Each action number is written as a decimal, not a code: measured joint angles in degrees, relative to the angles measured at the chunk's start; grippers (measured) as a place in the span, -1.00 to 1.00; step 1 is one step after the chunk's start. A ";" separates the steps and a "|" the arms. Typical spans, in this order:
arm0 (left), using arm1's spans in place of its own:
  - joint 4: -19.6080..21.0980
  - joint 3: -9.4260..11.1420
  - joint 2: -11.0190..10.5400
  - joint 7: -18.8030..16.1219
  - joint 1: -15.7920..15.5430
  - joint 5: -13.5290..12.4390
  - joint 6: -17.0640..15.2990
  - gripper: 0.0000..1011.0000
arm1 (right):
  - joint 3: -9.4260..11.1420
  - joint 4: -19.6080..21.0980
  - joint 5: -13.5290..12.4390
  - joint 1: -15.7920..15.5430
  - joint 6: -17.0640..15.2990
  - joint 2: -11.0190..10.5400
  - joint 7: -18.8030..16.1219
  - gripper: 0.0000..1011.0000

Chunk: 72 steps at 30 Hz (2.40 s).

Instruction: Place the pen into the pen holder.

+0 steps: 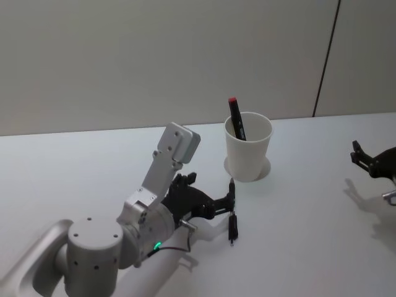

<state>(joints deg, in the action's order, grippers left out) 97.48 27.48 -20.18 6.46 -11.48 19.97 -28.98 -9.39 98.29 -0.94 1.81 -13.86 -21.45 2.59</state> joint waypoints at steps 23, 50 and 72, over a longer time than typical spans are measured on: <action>-0.61 1.74 3.10 -4.85 1.53 1.03 0.09 0.98 | 0.00 -0.01 0.00 -0.03 -0.01 0.00 -0.01 0.98; -1.80 3.59 3.76 -1.65 1.92 -6.56 0.54 0.98 | 0.00 -0.01 0.00 -0.03 -0.01 0.00 -0.01 0.98; -1.83 3.57 3.39 -1.62 3.09 -8.05 1.32 0.98 | 0.00 -0.01 0.00 -0.03 -0.01 0.00 -0.01 0.98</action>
<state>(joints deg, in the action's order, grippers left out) 95.65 31.05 -16.79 4.84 -8.40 11.92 -27.66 -9.40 98.28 -0.94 1.78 -13.86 -21.46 2.58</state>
